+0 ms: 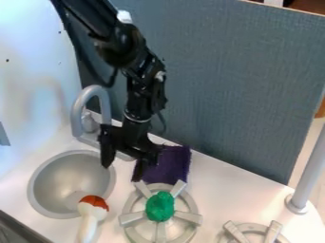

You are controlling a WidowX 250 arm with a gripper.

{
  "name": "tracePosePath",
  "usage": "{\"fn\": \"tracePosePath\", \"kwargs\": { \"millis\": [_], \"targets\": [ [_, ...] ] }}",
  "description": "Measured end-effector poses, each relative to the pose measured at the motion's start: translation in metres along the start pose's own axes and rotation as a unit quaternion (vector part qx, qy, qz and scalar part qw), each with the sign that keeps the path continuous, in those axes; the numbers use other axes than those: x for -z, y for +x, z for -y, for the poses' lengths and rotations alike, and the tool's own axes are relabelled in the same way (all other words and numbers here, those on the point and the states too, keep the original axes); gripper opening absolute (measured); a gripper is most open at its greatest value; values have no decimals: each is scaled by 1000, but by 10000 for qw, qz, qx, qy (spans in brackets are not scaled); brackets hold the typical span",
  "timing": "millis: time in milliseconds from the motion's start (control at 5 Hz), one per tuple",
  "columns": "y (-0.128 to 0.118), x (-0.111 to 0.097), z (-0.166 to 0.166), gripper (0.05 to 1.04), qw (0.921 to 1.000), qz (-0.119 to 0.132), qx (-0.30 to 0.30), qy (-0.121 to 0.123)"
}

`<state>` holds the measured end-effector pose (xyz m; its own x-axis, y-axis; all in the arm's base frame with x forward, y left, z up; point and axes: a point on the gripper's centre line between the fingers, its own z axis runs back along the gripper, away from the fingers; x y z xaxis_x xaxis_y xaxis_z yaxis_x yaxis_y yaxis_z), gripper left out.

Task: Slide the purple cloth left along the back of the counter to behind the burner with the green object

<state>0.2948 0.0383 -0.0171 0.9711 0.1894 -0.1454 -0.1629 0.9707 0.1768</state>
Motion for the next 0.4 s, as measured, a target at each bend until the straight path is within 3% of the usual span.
{"fn": "tracePosePath", "kwargs": {
  "millis": [200,400],
  "targets": [
    [-24,-7,19,999,9981,-27,593,-175],
    [-19,-12,50,999,9910,396,1239,-302]
  ]
}}
